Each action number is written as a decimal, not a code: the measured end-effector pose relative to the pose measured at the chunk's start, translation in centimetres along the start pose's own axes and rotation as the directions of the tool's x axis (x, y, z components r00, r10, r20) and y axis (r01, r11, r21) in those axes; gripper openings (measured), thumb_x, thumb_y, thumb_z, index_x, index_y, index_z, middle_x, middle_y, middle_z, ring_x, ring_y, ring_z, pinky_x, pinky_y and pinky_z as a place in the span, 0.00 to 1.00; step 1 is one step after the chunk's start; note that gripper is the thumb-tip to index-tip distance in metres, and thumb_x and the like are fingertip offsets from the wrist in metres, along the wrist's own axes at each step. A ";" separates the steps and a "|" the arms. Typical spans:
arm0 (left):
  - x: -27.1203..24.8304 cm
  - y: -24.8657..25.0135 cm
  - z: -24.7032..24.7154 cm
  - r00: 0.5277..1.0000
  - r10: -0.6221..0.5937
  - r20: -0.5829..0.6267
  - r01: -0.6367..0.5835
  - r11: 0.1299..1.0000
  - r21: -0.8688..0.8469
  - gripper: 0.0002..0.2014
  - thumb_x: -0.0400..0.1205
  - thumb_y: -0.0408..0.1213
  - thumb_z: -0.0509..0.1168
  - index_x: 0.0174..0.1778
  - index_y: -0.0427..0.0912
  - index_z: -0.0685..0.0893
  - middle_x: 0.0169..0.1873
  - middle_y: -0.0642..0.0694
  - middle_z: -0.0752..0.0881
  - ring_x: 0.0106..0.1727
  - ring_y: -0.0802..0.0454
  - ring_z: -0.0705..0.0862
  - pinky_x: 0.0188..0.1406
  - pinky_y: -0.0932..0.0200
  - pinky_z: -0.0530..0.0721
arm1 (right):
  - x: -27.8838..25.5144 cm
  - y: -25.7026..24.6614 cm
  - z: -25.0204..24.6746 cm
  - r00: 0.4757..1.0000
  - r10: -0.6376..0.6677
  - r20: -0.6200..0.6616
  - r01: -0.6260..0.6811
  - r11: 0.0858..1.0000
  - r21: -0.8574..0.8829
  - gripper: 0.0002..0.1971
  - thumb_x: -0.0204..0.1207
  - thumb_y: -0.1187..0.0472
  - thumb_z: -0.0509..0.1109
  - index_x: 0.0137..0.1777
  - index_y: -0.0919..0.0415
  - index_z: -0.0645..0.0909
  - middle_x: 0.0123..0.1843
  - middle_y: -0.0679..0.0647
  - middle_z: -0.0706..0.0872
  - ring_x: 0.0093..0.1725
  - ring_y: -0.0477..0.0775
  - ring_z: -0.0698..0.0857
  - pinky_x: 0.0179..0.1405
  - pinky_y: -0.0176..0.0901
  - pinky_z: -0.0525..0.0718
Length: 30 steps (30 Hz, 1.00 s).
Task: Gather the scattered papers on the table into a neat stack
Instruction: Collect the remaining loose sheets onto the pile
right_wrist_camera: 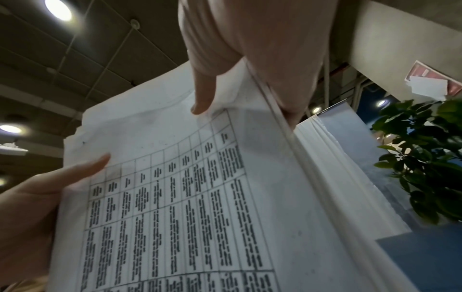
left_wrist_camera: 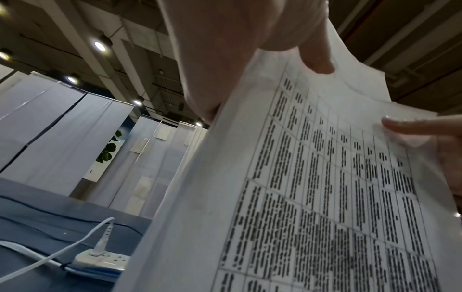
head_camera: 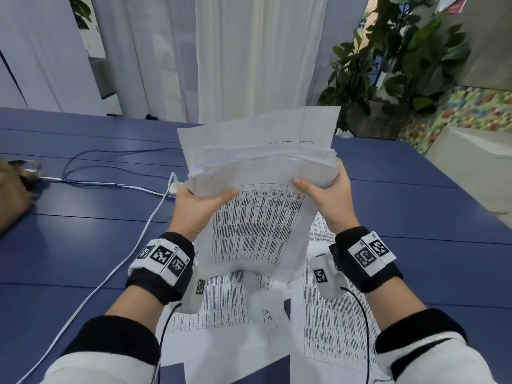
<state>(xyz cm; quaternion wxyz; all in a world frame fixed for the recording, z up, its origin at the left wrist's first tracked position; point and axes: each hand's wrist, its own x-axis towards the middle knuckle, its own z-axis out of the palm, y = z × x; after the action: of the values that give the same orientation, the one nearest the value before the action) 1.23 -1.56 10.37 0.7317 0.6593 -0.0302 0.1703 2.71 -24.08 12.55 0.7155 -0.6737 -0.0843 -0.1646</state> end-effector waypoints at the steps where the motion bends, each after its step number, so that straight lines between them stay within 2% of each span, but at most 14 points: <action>1: -0.1 -0.1 -0.1 1.000 -0.010 0.011 0.010 1.000 0.009 0.15 0.66 0.27 0.77 0.44 0.46 0.83 0.31 0.63 0.90 0.38 0.68 0.88 0.39 0.74 0.84 | 0.0 0.0 0.1 1.000 -0.010 -0.011 0.009 1.000 -0.004 0.29 0.64 0.75 0.78 0.62 0.56 0.72 0.54 0.50 0.85 0.53 0.45 0.87 0.58 0.51 0.86; 3: -0.1 -0.3 -0.2 1.000 -0.019 0.013 0.019 1.000 0.009 0.17 0.66 0.26 0.77 0.45 0.47 0.83 0.33 0.61 0.90 0.39 0.68 0.88 0.41 0.73 0.85 | -0.2 0.0 0.2 0.998 -0.050 -0.038 0.050 0.999 -0.010 0.34 0.66 0.72 0.78 0.69 0.54 0.68 0.59 0.53 0.82 0.57 0.48 0.86 0.59 0.54 0.86; 5: 0.0 -0.3 -0.3 1.000 -0.016 -0.005 0.016 1.000 -0.006 0.17 0.66 0.25 0.77 0.45 0.46 0.83 0.37 0.57 0.90 0.39 0.67 0.89 0.42 0.71 0.86 | -0.3 -0.2 0.2 0.987 -0.149 -0.055 0.147 0.989 -0.028 0.39 0.67 0.67 0.78 0.72 0.43 0.63 0.61 0.57 0.79 0.60 0.52 0.84 0.60 0.54 0.85; 6: 0.1 -0.2 -0.2 1.000 -0.018 -0.013 0.017 1.000 -0.016 0.17 0.66 0.25 0.77 0.45 0.45 0.83 0.39 0.55 0.89 0.39 0.66 0.88 0.43 0.70 0.86 | -0.2 -0.5 0.2 0.977 -0.202 -0.066 0.198 0.978 -0.062 0.40 0.67 0.64 0.79 0.72 0.39 0.61 0.60 0.56 0.79 0.61 0.52 0.83 0.62 0.52 0.84; 8: 0.2 -0.2 -0.2 0.999 -0.021 -0.028 0.020 0.999 -0.030 0.17 0.66 0.26 0.77 0.46 0.43 0.83 0.41 0.52 0.88 0.38 0.66 0.88 0.42 0.69 0.87 | 0.4 -1.5 0.5 0.960 -0.268 -0.085 0.257 0.959 -0.120 0.33 0.71 0.62 0.76 0.71 0.41 0.64 0.55 0.48 0.79 0.57 0.43 0.81 0.60 0.37 0.81; 11: 0.2 -0.2 -0.1 0.999 -0.022 -0.039 0.021 0.999 -0.035 0.16 0.66 0.26 0.77 0.44 0.45 0.83 0.41 0.52 0.88 0.37 0.67 0.88 0.39 0.71 0.86 | 1.6 -2.3 0.7 0.956 -0.260 -0.136 0.251 0.964 -0.084 0.08 0.77 0.63 0.70 0.53 0.53 0.78 0.40 0.35 0.85 0.43 0.37 0.81 0.47 0.34 0.80; 13: 0.3 -0.2 -0.2 0.999 -0.019 -0.033 0.019 1.000 -0.018 0.16 0.66 0.26 0.77 0.44 0.45 0.83 0.41 0.52 0.88 0.37 0.67 0.88 0.38 0.71 0.85 | 1.7 -2.2 0.6 0.959 -0.233 -0.159 0.224 0.972 -0.073 0.07 0.77 0.66 0.68 0.41 0.53 0.78 0.33 0.33 0.84 0.36 0.34 0.79 0.40 0.30 0.78; 15: 0.4 -0.3 -0.4 0.999 -0.021 -0.037 0.021 1.000 0.001 0.16 0.65 0.27 0.77 0.47 0.41 0.84 0.41 0.50 0.88 0.38 0.65 0.88 0.38 0.71 0.85 | 1.3 -2.0 0.4 0.966 -0.203 -0.159 0.196 0.979 -0.059 0.08 0.74 0.66 0.68 0.36 0.53 0.77 0.32 0.38 0.82 0.35 0.38 0.78 0.40 0.31 0.76; 17: 0.5 -0.5 -0.5 0.999 -0.023 -0.043 0.024 1.000 0.017 0.22 0.64 0.28 0.78 0.54 0.34 0.83 0.44 0.47 0.88 0.42 0.59 0.88 0.39 0.70 0.86 | 1.1 -1.9 0.2 0.974 -0.170 -0.150 0.173 0.985 0.012 0.04 0.70 0.63 0.65 0.40 0.52 0.76 0.37 0.43 0.80 0.41 0.45 0.78 0.44 0.36 0.77; 18: 0.5 -0.6 -0.5 0.999 -0.024 -0.042 0.025 0.999 0.019 0.24 0.64 0.28 0.78 0.56 0.32 0.82 0.45 0.46 0.88 0.43 0.58 0.88 0.40 0.70 0.86 | 1.1 -1.9 0.1 0.975 -0.174 -0.139 0.181 0.982 0.045 0.08 0.70 0.62 0.65 0.46 0.49 0.76 0.42 0.45 0.80 0.46 0.48 0.79 0.49 0.39 0.78; 20: 0.4 -0.5 -0.4 0.999 -0.025 -0.036 0.026 1.000 0.012 0.24 0.65 0.27 0.78 0.57 0.31 0.81 0.44 0.48 0.88 0.41 0.62 0.89 0.41 0.70 0.86 | 1.3 -2.2 0.2 0.971 -0.227 -0.070 0.230 0.973 0.034 0.17 0.74 0.61 0.65 0.58 0.39 0.74 0.50 0.43 0.78 0.57 0.51 0.78 0.60 0.36 0.78; 22: 0.4 -0.5 -0.3 0.999 -0.028 -0.039 0.028 1.000 0.006 0.24 0.63 0.29 0.78 0.55 0.33 0.82 0.43 0.49 0.88 0.39 0.63 0.89 0.42 0.68 0.87 | 1.4 -2.7 0.5 0.962 -0.272 0.017 0.272 0.961 -0.047 0.17 0.78 0.63 0.64 0.60 0.41 0.76 0.56 0.42 0.79 0.62 0.46 0.78 0.64 0.32 0.76; 26: 0.4 -0.5 -0.4 0.999 -0.030 -0.028 0.031 0.999 0.036 0.19 0.64 0.29 0.78 0.49 0.38 0.84 0.42 0.50 0.88 0.40 0.63 0.88 0.39 0.70 0.86 | 1.2 -2.3 0.3 0.967 -0.251 -0.045 0.242 0.958 -0.157 0.11 0.76 0.67 0.63 0.40 0.52 0.83 0.44 0.48 0.84 0.42 0.39 0.79 0.47 0.33 0.76; 30: 0.5 -0.4 -0.4 0.999 -0.017 -0.030 0.018 0.999 0.026 0.18 0.65 0.27 0.78 0.50 0.38 0.83 0.41 0.50 0.87 0.40 0.62 0.87 0.36 0.72 0.85 | 0.9 -2.0 -0.3 0.985 -0.167 -0.038 0.165 0.985 -0.059 0.04 0.71 0.55 0.68 0.41 0.51 0.84 0.39 0.41 0.84 0.40 0.44 0.80 0.42 0.38 0.76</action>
<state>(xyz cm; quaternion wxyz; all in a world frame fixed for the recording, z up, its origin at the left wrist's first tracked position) 1.76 -1.15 10.04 0.7248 0.6665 -0.0113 0.1738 2.87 -24.56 14.69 0.6820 -0.6802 -0.1203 -0.2403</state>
